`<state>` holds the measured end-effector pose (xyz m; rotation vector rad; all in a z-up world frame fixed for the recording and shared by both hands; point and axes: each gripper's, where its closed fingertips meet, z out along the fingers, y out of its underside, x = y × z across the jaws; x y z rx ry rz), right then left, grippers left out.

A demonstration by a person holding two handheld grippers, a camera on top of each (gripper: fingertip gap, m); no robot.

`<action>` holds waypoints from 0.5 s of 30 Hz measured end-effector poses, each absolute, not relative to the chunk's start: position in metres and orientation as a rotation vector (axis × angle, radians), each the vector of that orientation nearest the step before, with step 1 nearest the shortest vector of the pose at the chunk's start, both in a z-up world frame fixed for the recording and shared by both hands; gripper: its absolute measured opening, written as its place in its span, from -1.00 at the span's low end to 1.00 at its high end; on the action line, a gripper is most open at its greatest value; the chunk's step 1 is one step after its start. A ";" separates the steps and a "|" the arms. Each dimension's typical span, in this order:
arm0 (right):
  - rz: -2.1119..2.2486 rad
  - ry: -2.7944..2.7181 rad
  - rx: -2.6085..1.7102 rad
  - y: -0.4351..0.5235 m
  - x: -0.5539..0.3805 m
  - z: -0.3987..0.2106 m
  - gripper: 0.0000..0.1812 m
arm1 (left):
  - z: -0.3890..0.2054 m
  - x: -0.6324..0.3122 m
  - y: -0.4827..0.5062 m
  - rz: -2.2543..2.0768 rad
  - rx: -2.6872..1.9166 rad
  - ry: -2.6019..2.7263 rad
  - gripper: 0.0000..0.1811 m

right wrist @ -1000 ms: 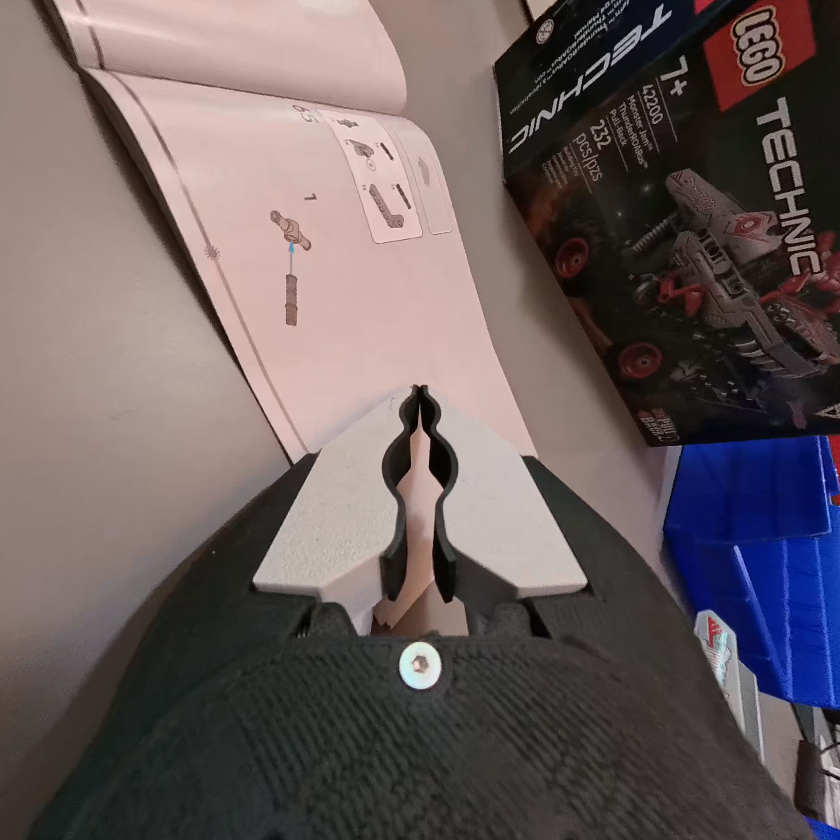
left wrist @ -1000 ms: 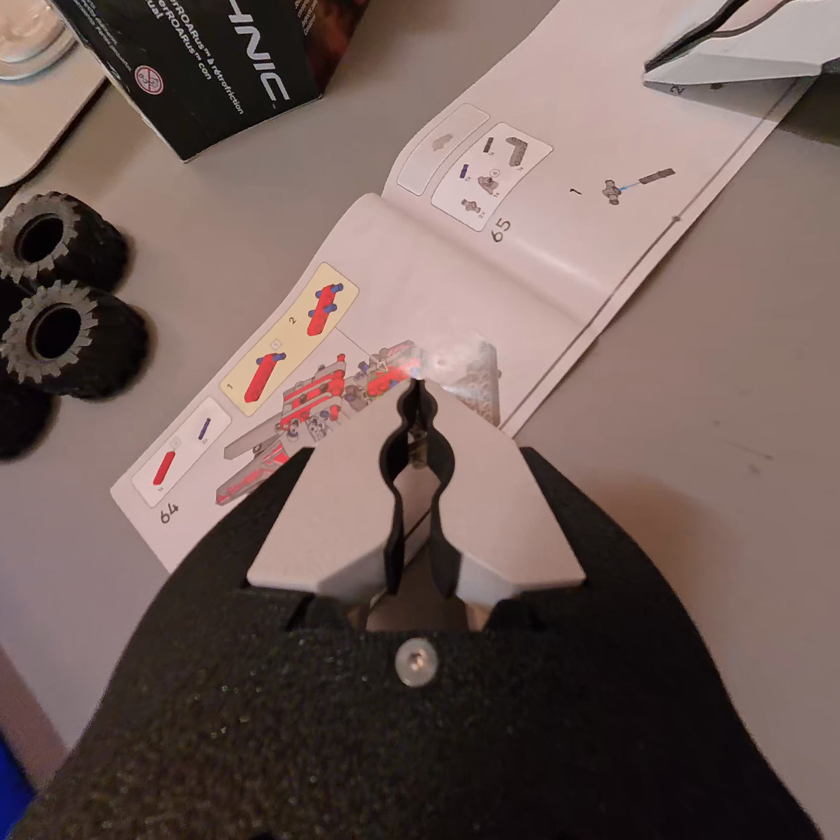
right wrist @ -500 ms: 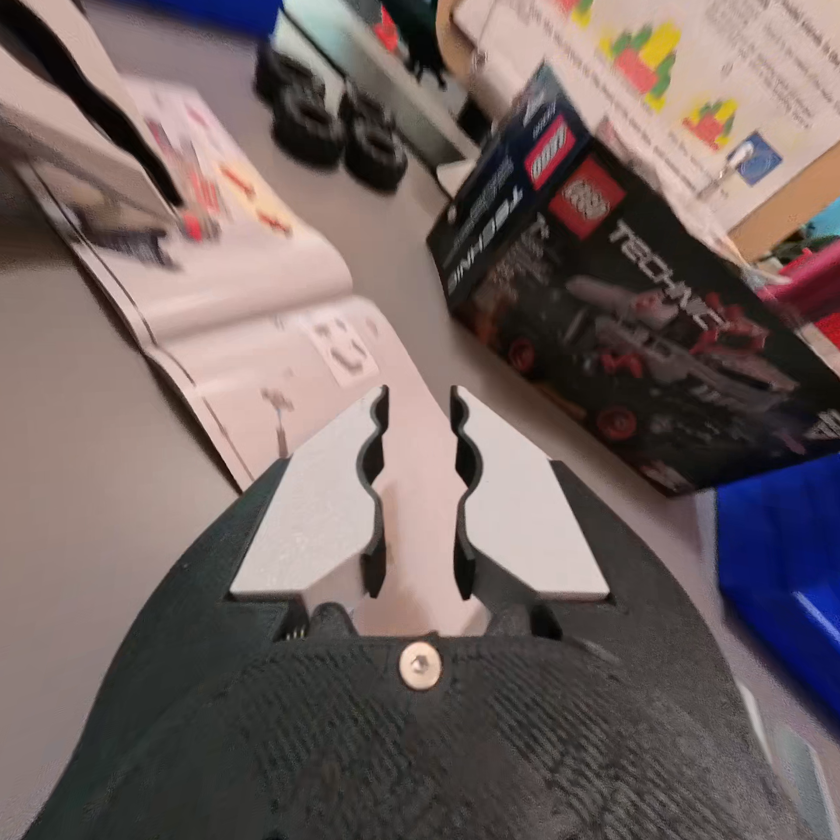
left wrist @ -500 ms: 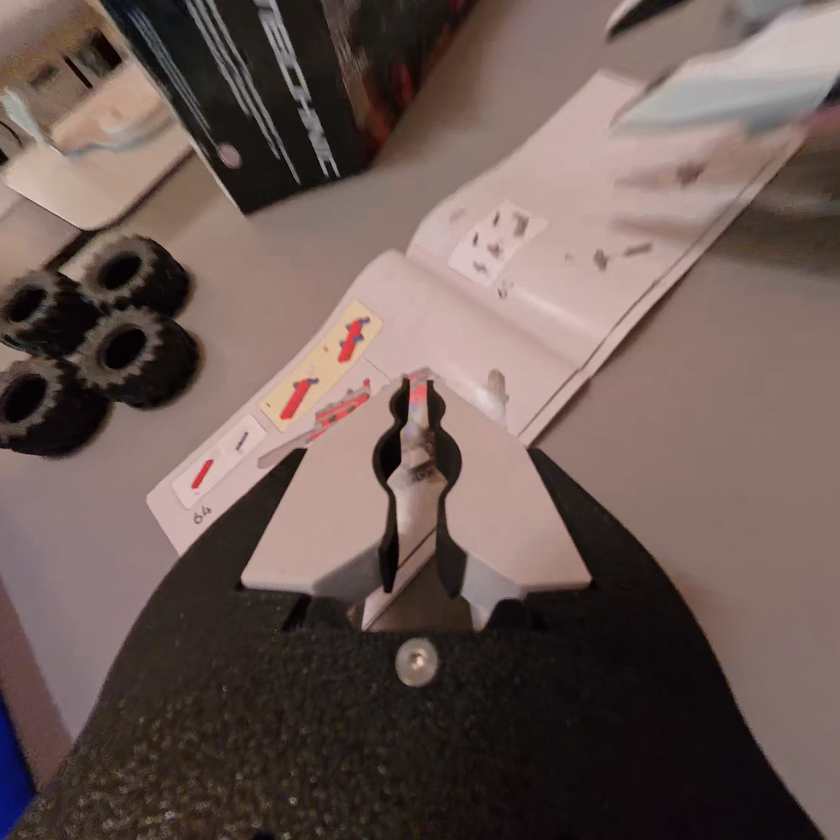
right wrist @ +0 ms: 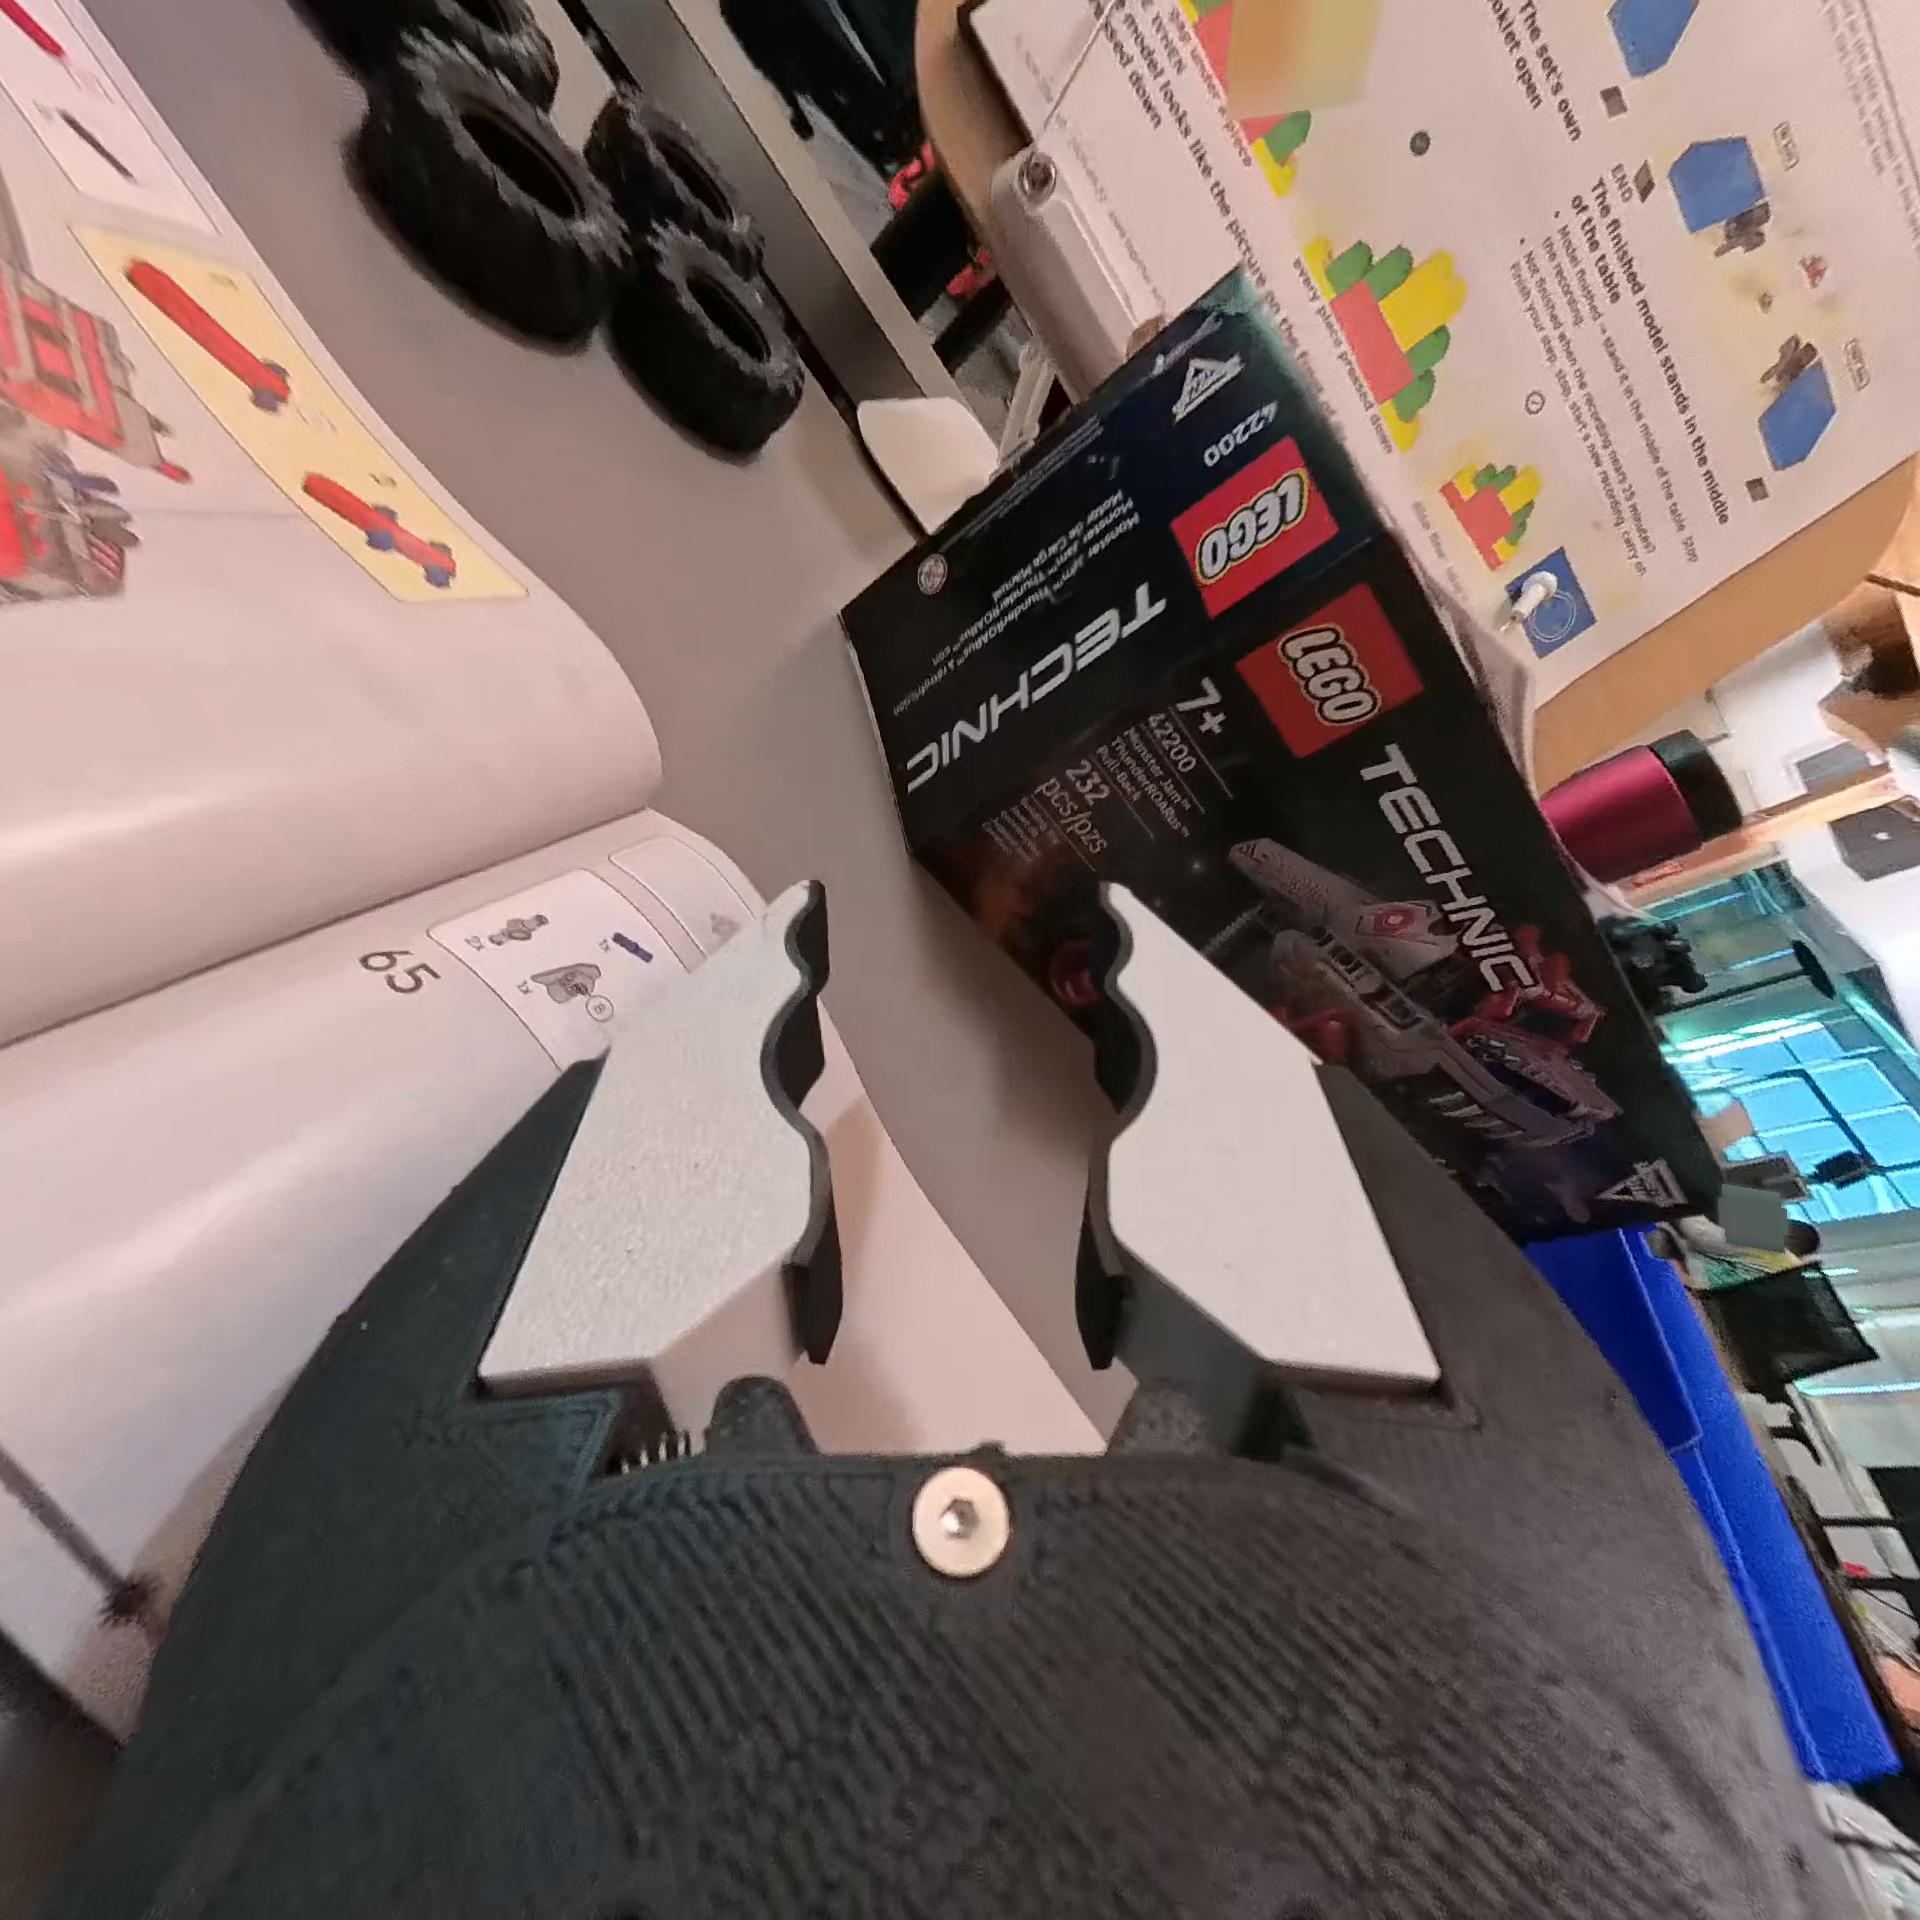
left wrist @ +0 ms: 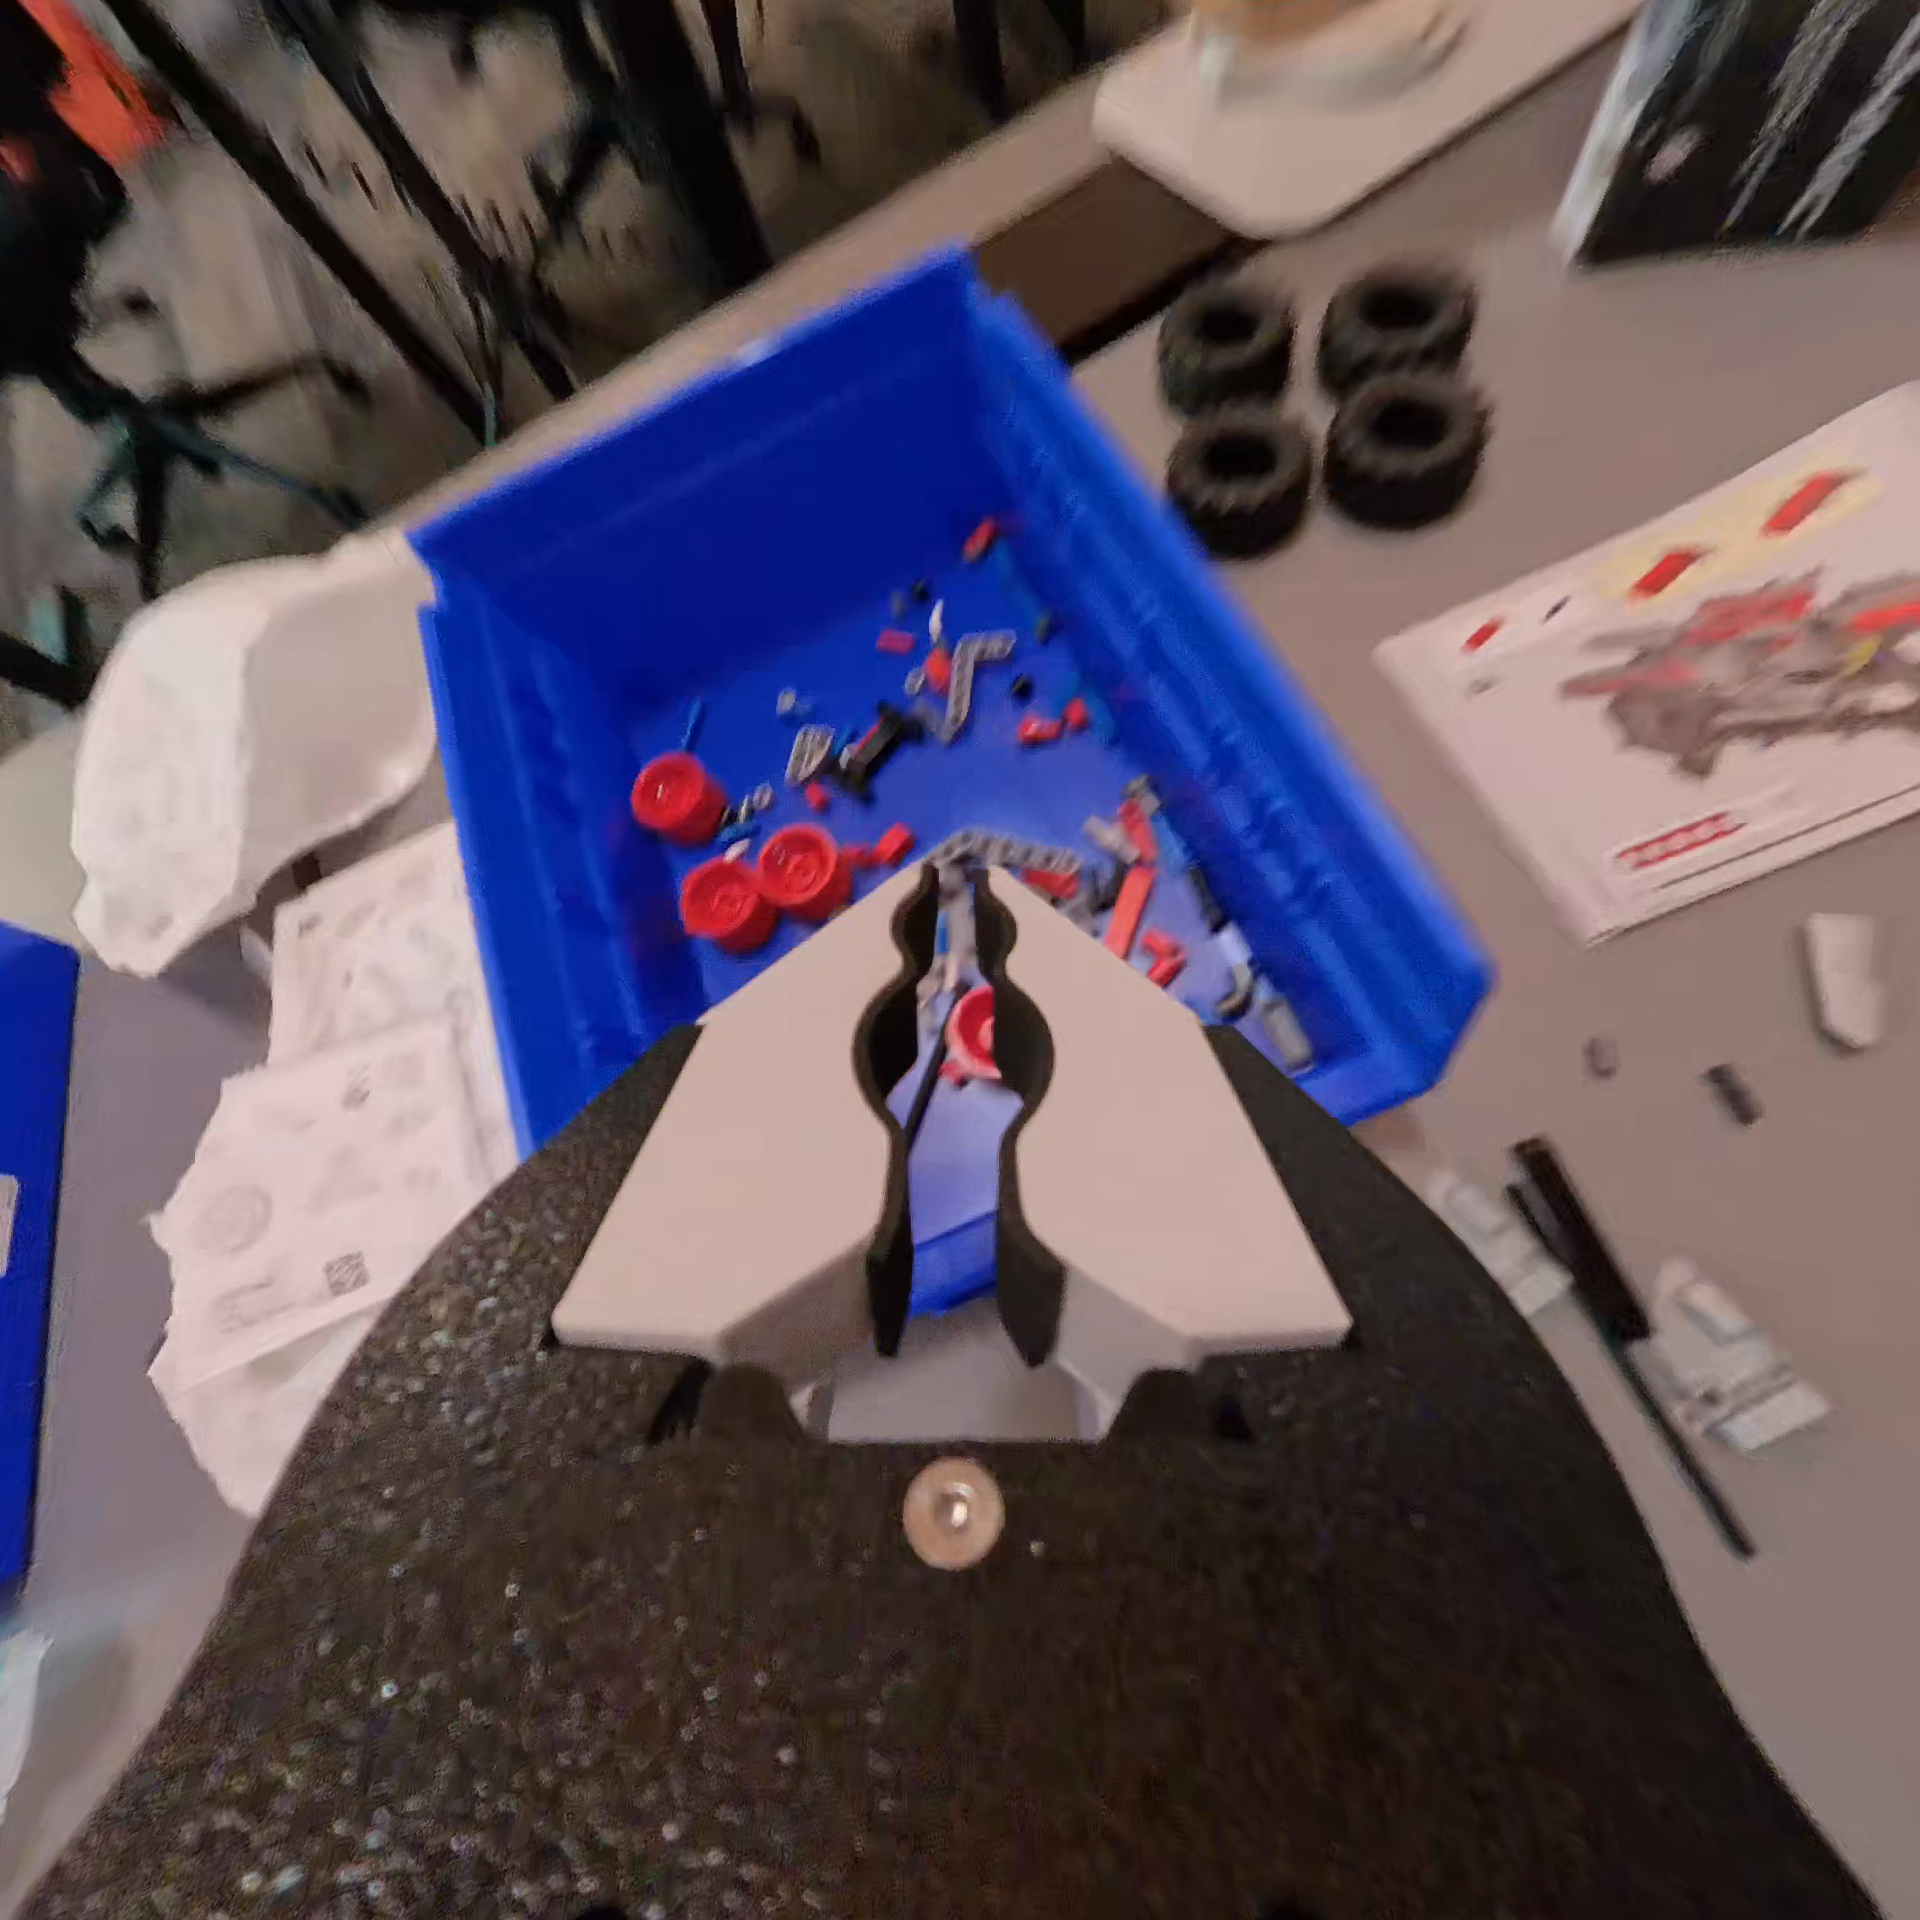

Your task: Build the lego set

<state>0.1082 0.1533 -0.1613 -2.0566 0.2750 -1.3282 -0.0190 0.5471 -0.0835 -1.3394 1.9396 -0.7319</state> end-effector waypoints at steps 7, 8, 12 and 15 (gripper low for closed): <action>-1.478 0.325 -1.992 0.143 0.114 -0.160 -0.49 | -0.172 -0.005 0.581 -0.486 -1.558 2.364 -0.92; -1.516 0.305 -1.981 0.142 0.113 -0.159 -0.49 | -0.181 -0.003 0.583 -0.454 -1.572 2.381 -0.93; -1.660 0.195 -1.906 0.145 0.105 -0.148 -0.54 | -0.203 0.000 0.581 -0.438 -1.694 2.415 -0.94; -1.647 0.197 -1.897 0.146 0.106 -0.148 -0.54 | -0.209 0.006 0.582 -0.418 -1.734 2.392 -0.95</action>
